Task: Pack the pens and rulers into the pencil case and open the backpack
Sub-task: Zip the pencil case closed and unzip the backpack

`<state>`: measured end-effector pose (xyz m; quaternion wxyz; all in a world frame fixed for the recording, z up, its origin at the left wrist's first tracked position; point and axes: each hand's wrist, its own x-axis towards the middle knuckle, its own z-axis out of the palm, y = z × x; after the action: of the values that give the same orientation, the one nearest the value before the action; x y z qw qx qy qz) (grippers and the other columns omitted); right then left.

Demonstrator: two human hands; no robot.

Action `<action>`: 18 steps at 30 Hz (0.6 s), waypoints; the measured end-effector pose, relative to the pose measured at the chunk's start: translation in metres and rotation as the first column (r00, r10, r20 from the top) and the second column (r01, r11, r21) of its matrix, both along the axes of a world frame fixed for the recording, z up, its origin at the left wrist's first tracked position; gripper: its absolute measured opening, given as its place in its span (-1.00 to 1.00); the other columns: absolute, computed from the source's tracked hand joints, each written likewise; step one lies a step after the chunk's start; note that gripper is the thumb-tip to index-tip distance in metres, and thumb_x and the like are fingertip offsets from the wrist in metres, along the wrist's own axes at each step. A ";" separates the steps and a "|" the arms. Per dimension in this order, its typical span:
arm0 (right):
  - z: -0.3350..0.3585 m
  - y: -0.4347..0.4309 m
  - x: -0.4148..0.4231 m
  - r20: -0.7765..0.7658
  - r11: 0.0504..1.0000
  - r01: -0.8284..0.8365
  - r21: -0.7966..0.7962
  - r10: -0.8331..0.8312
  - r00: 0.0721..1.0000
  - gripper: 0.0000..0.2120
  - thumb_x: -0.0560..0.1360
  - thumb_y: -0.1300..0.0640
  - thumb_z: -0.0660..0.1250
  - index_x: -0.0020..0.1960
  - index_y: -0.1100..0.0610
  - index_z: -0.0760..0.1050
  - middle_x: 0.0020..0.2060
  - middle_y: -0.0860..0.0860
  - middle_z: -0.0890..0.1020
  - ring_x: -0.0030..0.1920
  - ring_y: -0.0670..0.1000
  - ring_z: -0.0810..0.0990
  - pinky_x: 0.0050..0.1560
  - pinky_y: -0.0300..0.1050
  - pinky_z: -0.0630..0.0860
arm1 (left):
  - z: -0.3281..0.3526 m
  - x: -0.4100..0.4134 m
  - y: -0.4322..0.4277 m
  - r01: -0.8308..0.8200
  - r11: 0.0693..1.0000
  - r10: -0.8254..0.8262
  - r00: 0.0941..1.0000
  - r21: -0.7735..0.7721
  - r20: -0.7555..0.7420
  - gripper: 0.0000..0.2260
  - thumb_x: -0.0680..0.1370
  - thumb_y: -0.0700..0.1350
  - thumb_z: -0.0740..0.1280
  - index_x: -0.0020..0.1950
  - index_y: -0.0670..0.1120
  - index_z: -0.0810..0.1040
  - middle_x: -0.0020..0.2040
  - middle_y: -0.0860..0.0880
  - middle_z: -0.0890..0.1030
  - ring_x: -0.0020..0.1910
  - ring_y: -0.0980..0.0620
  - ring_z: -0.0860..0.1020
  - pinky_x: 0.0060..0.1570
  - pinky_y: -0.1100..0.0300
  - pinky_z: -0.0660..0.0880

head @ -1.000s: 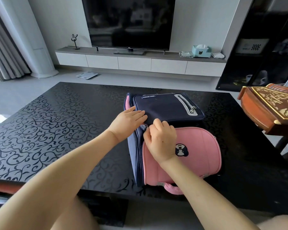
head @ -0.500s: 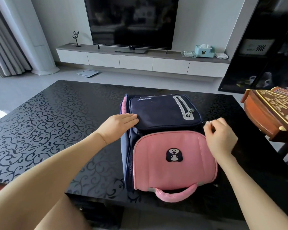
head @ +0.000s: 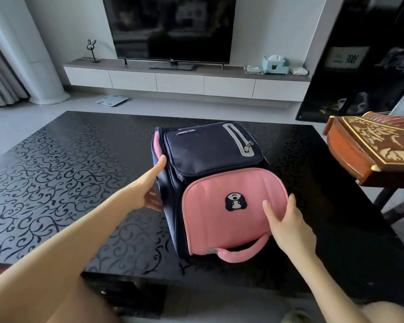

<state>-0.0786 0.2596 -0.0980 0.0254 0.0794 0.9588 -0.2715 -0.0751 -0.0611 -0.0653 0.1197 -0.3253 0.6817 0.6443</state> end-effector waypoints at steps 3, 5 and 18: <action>-0.020 0.002 0.024 0.135 0.978 0.117 -0.174 -0.094 0.986 -0.16 0.45 -0.41 -0.01 0.54 0.07 -0.11 0.39 0.16 0.39 0.29 0.27 0.43 0.20 0.12 0.39 | 0.003 -0.003 0.022 -0.035 0.955 0.022 0.999 0.294 0.048 -0.21 0.25 0.46 0.28 0.27 -0.06 0.44 0.07 -0.14 0.59 -0.02 -0.15 0.60 -0.09 -0.17 0.56; -0.029 -0.006 0.035 0.181 0.941 0.151 -0.303 -0.098 0.979 -0.13 0.43 -0.41 0.06 0.54 0.05 -0.10 0.36 0.12 0.43 0.29 0.24 0.44 0.23 0.12 0.40 | 0.003 -0.005 0.043 -0.145 0.913 0.129 0.989 0.382 0.066 -0.40 0.45 0.33 0.21 0.28 -0.09 0.39 -0.02 -0.15 0.57 -0.11 -0.13 0.59 -0.22 -0.16 0.52; -0.010 0.007 -0.026 -0.046 0.302 0.101 -0.948 -0.445 0.894 -0.23 0.27 -0.02 0.55 0.36 -0.22 0.22 0.42 -0.07 0.16 0.21 0.04 0.48 -0.04 -0.18 0.50 | 0.030 -0.036 0.181 -0.147 0.823 0.175 0.985 0.548 0.001 -0.70 0.63 -0.18 0.05 0.25 -0.32 0.37 0.20 -0.31 0.51 0.19 -0.34 0.48 0.08 -0.18 0.50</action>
<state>-0.1046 0.2664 -0.1080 -0.1276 0.1726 0.5964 -0.7735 -0.1108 0.1197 -0.0352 0.1358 -0.3180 0.4424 0.8274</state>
